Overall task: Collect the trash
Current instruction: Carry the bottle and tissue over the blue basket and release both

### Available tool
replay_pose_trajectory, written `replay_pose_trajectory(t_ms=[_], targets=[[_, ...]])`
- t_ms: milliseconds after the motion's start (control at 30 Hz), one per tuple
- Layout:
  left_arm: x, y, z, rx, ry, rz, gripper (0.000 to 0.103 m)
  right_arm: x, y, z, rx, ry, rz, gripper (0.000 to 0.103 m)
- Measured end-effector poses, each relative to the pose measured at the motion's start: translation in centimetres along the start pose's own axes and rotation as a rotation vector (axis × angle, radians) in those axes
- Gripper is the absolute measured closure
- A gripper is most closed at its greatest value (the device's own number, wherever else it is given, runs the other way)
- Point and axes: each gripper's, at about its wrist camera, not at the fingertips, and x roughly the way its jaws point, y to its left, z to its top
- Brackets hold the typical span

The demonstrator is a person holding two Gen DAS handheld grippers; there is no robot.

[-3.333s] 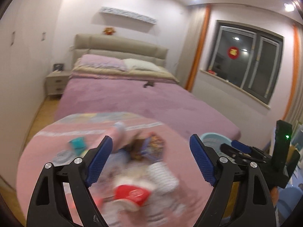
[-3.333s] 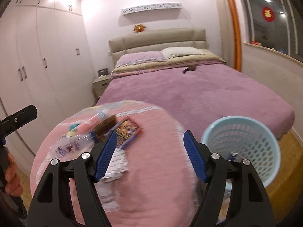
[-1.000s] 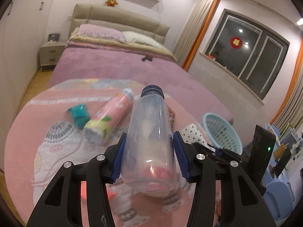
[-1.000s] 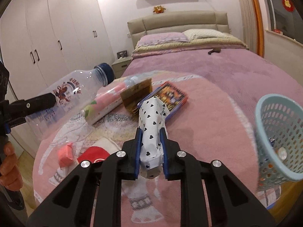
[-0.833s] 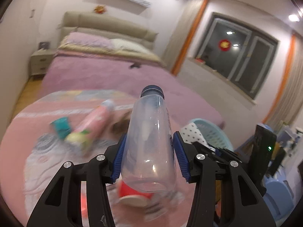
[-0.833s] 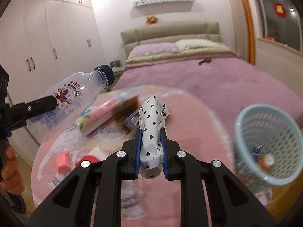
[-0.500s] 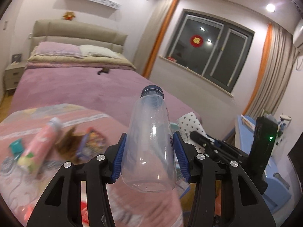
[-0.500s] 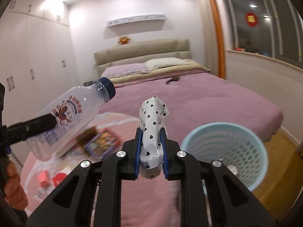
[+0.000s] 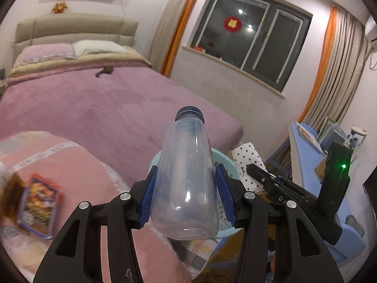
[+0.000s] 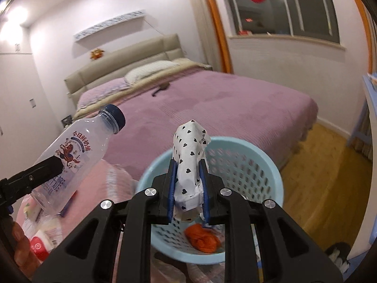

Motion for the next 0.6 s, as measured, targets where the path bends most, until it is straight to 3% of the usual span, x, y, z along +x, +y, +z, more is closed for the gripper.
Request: replay_pose_trajectory(t_ms=[233,333,367,400,600], targets=[[5.0,-0.4,-0.3,-0.034,0.069,0.01,0.056,2.6,-2.6,-0.6,0.047,0.059,-0.057,0.085],[5.6,-0.4,-0.5,-0.04,0.07,0.002,0.043,3.5,-3.1,-1.2,0.069,0.091,-0.045,0.072],[5.4,-0.3,-0.6,-0.041,0.063,0.006,0.035,3.7,-3.3,-1.3,0.073,0.101,-0.043,0.055],[5.1,-0.3,-0.7,-0.04,0.058,0.008,0.032,3.8,-3.6,-1.6,0.075,0.103,-0.043,0.046],[3.5,-0.5,-1.0,-0.028,0.033,0.023,0.032,3.4,-3.6,-2.3,0.078,0.101,-0.034,0.046]])
